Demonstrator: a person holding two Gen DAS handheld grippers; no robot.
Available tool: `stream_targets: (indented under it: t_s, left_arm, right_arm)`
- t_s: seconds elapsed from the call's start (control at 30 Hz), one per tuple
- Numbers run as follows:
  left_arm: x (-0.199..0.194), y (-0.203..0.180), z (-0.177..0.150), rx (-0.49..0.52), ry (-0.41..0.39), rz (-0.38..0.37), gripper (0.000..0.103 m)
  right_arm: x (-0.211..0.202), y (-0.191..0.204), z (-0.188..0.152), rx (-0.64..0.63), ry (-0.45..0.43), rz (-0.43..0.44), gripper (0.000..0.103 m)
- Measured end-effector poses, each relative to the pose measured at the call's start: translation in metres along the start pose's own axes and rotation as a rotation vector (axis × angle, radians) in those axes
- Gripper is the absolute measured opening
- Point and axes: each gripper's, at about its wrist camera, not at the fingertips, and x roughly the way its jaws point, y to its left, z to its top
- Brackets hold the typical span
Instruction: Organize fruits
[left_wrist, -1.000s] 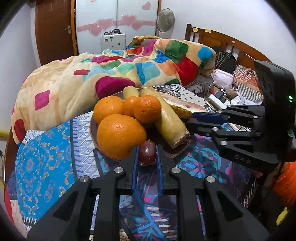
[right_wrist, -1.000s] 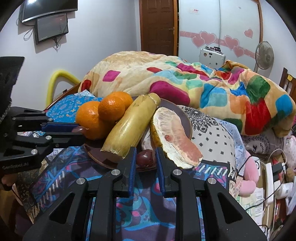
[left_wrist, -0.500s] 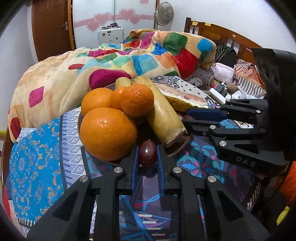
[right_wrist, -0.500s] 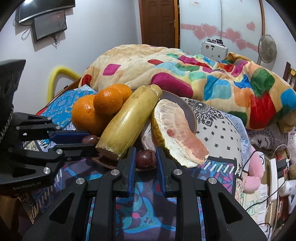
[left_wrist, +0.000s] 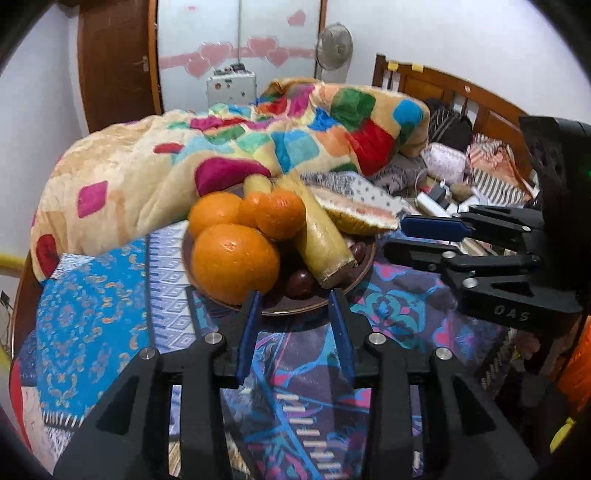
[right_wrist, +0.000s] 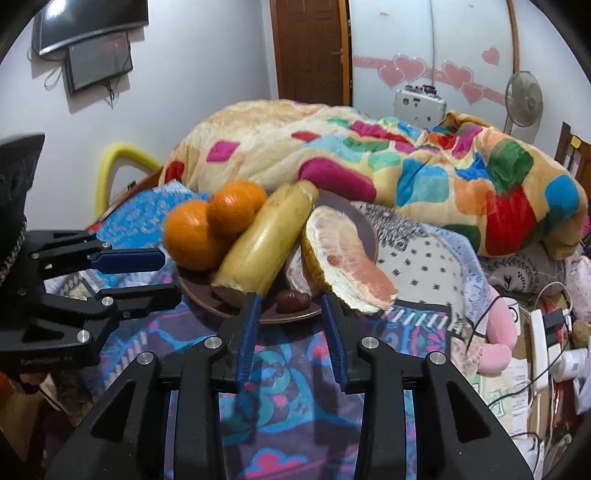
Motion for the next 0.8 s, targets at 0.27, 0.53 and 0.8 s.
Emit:
stream_targets:
  t_s: [0.27, 0.53, 0.8]
  left_arm:
    - [-0.085, -0.01, -0.002, -0.031, -0.149, 0.027, 0.038]
    - [-0.182, -0.031, -0.018, -0.053, -0.35, 0.071, 0.045]
    - [-0.248, -0.054, -0.042, -0.036, -0.52, 0.136, 0.062]
  right_arm:
    - [-0.084, 0.027, 0.009, 0.015, -0.169, -0.02, 0.031]
    - [-0.167, 0.071, 0.001, 0.014, -0.372, -0.042, 0.036]
    - [-0.222, 0.107, -0.013, -0.014, -0.531, -0.105, 0.056]
